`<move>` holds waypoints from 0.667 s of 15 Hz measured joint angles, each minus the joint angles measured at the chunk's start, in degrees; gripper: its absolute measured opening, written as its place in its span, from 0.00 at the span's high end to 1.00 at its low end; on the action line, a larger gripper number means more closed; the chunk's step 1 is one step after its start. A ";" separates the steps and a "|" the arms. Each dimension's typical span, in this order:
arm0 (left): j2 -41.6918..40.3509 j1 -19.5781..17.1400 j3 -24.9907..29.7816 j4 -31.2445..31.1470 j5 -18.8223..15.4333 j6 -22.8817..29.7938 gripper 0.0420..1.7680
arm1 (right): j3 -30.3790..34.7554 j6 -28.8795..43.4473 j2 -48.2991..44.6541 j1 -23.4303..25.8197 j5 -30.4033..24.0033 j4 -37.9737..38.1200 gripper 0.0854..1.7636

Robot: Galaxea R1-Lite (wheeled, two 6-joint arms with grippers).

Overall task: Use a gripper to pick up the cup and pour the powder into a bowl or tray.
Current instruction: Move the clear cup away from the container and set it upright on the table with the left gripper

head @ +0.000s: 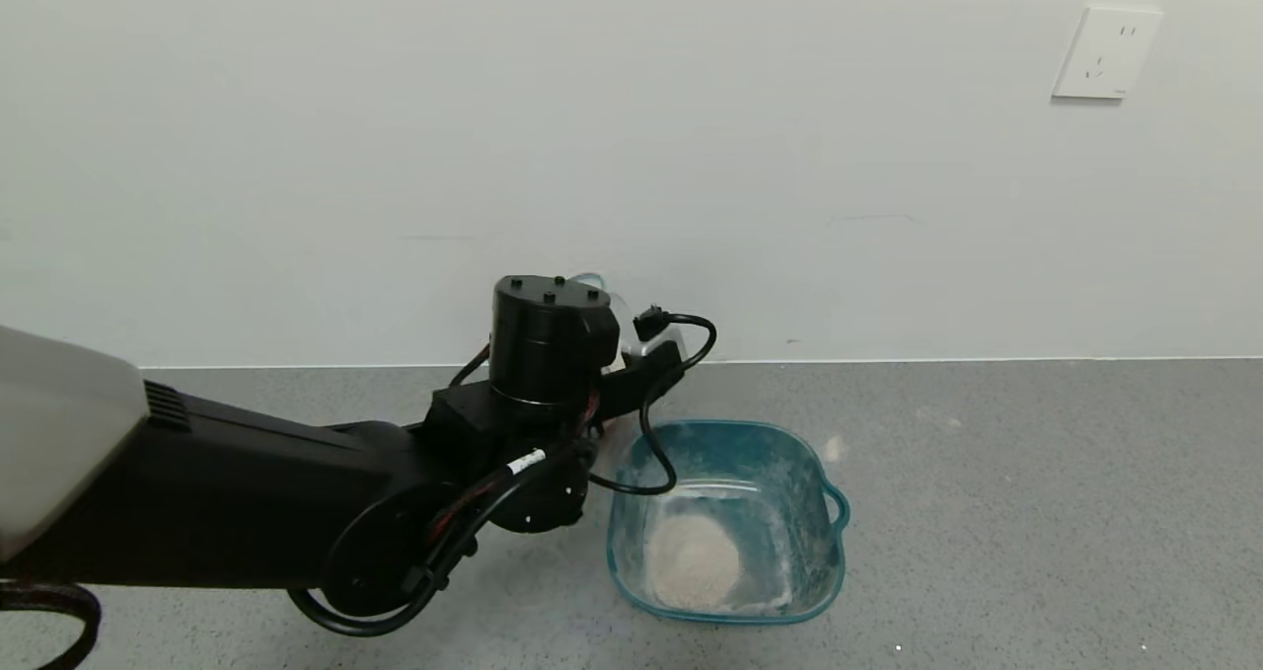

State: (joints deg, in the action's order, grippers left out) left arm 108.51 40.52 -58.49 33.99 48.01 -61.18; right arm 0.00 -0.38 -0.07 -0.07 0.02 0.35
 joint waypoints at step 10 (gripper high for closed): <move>-12.90 -15.82 15.14 0.07 -17.12 8.77 0.27 | 0.00 0.02 0.00 0.00 -0.02 -0.02 0.03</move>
State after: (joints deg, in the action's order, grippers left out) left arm 95.61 24.70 -43.35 34.06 30.89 -52.42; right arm 0.00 -0.35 -0.07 -0.07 0.00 0.33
